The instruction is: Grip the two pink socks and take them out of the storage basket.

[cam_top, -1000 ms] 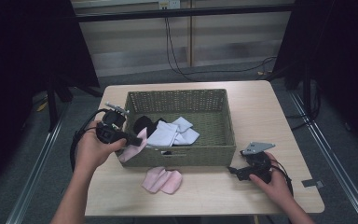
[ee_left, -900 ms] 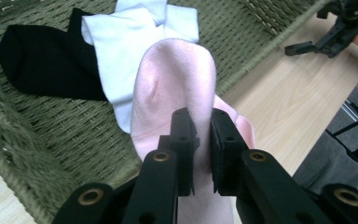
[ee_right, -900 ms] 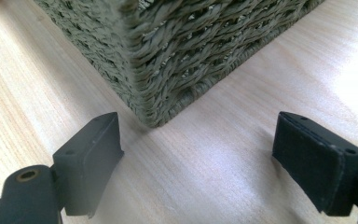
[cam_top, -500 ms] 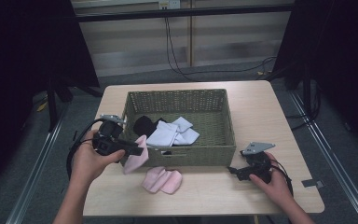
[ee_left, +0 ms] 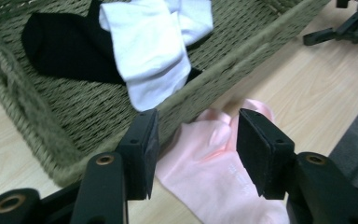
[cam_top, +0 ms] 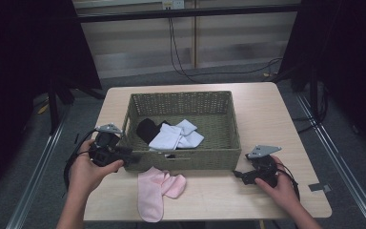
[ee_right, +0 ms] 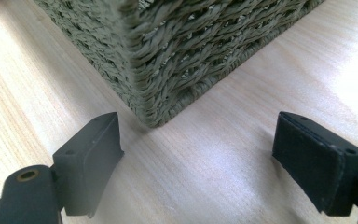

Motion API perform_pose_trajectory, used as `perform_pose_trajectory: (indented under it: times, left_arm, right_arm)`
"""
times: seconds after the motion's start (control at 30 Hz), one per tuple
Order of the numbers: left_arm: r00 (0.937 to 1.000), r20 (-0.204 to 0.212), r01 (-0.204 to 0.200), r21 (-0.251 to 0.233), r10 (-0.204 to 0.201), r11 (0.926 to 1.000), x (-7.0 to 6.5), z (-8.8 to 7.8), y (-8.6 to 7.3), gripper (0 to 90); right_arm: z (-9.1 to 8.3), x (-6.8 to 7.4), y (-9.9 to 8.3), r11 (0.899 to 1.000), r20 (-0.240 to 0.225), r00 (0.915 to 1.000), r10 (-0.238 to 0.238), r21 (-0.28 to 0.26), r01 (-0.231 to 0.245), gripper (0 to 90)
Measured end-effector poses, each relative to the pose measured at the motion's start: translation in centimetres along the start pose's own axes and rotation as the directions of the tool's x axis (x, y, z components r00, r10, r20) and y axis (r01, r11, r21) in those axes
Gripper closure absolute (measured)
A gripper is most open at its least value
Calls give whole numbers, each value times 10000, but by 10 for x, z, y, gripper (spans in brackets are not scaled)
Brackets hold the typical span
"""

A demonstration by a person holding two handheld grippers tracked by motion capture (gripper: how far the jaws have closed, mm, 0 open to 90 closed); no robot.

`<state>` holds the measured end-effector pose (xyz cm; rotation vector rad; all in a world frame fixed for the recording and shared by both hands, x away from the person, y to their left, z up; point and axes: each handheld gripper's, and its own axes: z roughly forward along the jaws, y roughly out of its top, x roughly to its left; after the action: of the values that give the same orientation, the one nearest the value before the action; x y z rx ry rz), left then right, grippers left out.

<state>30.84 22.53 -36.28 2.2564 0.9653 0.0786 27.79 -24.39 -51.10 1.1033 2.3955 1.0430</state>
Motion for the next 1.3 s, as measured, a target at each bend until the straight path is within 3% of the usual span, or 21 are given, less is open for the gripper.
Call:
perform_pose_trajectory:
  times: [0.47,0.77,1.3]
  left_arm:
    - [9983,-577,-90,220,102,9997,9,17,-27,449]
    - [9979,-643,-83,312,103,9995,12,31,-42,432]
    - [9982,-534,300,384,-280,9988,20,57,-65,414]
  right_arm:
    - [0,0,0,10000,1,10000,1,-1,-1,147]
    - [0,0,0,10000,0,10000,-3,-1,3,147]
    - [0,0,0,10000,1,10000,-2,-3,2,147]
